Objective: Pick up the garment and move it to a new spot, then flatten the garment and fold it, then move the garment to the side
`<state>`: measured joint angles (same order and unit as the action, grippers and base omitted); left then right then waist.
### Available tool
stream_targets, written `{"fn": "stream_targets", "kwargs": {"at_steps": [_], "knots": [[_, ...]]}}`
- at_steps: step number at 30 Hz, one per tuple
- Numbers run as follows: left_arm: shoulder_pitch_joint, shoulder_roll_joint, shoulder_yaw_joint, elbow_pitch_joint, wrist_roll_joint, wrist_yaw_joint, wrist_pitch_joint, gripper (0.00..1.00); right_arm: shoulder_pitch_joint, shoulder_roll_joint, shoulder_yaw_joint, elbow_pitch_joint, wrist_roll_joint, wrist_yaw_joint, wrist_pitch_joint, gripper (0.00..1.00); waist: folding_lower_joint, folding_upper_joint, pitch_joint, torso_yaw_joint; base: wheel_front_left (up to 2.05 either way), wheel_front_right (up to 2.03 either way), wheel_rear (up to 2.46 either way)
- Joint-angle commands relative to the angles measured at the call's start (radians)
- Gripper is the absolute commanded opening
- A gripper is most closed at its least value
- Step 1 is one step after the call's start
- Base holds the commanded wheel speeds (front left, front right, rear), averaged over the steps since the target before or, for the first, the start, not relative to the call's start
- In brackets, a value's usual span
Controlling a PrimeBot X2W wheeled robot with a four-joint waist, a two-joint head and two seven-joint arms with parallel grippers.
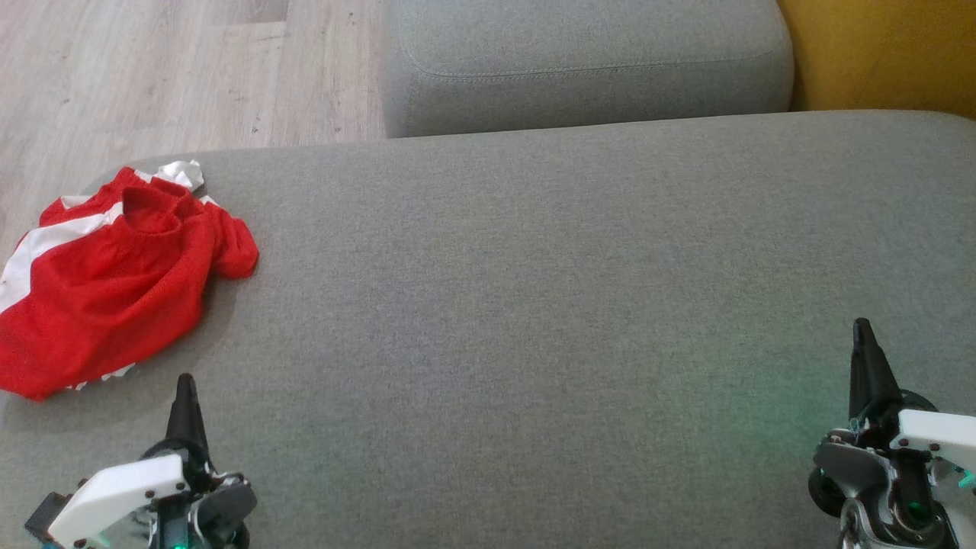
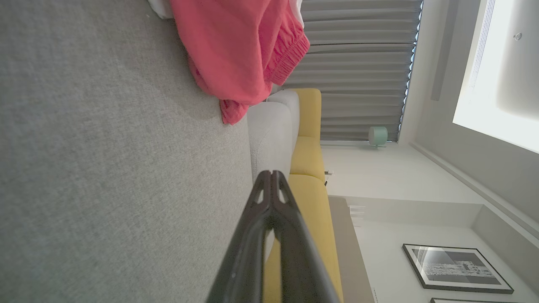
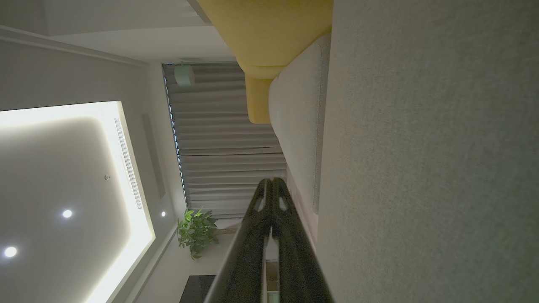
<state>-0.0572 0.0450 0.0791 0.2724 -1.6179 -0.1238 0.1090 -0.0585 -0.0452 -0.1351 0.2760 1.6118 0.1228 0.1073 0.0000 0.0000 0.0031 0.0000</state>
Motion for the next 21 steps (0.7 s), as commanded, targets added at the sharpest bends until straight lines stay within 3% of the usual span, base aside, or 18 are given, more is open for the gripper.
{"fn": "stream_targets", "kwargs": {"at_steps": [1, 21], "knots": [[-0.051, 0.005, 0.034, -0.028, 0.009, -0.007, 0.004, 0.0, -0.049, -0.005, 0.022, -0.031, -0.003, 0.008, 0.006, 0.0, 0.0, 0.0, 0.0, 0.0, 0.0, 0.0, 0.0], [-0.051, 0.005, 0.034, -0.028, 0.009, -0.007, 0.004, 0.0, -0.049, -0.005, 0.022, -0.031, -0.003, 0.008, 0.006, 0.0, 0.0, 0.0, 0.0, 0.0, 0.0, 0.0, 0.0]]}}
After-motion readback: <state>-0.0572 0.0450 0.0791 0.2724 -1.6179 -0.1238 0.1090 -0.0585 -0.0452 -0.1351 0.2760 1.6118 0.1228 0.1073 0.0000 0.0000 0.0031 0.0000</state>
